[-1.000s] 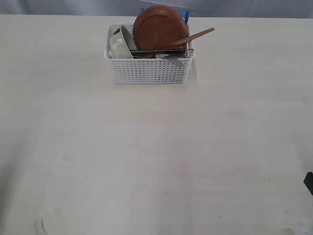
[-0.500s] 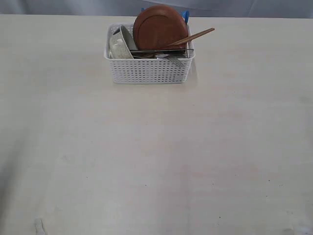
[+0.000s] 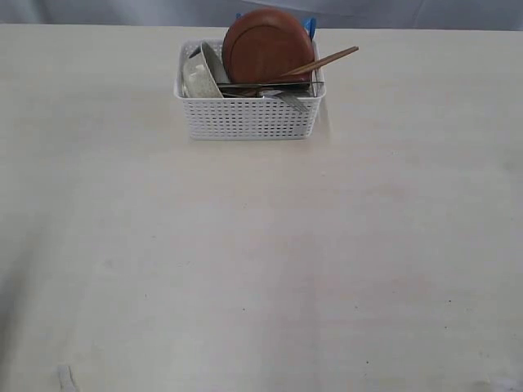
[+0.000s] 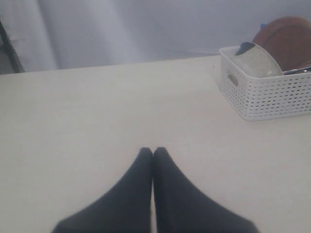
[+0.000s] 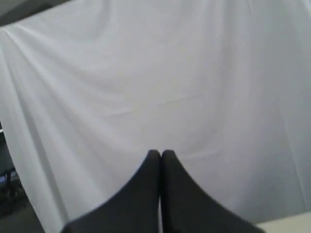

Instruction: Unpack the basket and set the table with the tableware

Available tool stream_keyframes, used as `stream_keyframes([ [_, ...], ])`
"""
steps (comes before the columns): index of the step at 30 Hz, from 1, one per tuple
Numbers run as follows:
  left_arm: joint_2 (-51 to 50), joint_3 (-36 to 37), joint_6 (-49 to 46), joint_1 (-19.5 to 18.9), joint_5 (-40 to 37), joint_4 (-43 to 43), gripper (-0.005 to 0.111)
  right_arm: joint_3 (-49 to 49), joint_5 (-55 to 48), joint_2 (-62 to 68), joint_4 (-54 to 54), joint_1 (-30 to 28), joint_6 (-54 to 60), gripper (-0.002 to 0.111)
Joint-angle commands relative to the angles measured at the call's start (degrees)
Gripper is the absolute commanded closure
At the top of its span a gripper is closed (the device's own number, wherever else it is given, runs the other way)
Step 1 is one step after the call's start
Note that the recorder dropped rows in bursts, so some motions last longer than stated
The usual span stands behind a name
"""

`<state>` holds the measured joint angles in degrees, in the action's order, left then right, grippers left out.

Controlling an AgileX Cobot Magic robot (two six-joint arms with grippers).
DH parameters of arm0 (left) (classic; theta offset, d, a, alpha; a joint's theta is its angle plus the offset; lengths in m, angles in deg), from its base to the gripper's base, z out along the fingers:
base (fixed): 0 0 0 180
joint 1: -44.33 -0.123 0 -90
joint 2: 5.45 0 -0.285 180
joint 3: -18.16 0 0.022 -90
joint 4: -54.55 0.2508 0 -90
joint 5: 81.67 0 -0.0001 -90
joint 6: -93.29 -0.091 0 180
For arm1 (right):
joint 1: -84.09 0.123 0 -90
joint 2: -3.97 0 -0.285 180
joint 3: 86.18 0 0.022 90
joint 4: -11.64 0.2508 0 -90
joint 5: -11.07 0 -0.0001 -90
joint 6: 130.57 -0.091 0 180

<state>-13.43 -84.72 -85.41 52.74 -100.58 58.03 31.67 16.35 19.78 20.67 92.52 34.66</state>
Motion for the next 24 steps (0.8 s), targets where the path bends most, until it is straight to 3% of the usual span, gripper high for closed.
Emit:
stream_keyframes([
  [1, 0.2, 0.1, -0.02, 0.36, 0.56, -0.26, 0.107, 5.64, -8.04, 10.09, -0.06, -0.33, 0.85, 0.109],
  [10, 0.2, 0.1, -0.02, 0.36, 0.56, -0.26, 0.107, 12.64, -18.52, 33.12, 0.19, -0.09, 1.55, 0.108],
  [15, 0.2, 0.1, -0.02, 0.36, 0.56, -0.26, 0.107, 19.57, -23.7, 44.87, 1.65, 3.54, 6.18, 0.107],
  [17, 0.2, 0.1, -0.02, 0.36, 0.56, -0.26, 0.107, 22.96, -26.43, 49.68, 1.64, 5.63, 7.36, 0.098],
  [22, 0.2, 0.1, -0.02, 0.36, 0.56, -0.26, 0.107, 30.91, -30.93, 59.09, 1.64, 11.73, 12.84, 0.057],
  [24, 0.2, 0.1, -0.02, 0.36, 0.56, -0.26, 0.107, 34.14, -33.25, 62.09, 1.64, 14.19, 14.4, 0.051],
])
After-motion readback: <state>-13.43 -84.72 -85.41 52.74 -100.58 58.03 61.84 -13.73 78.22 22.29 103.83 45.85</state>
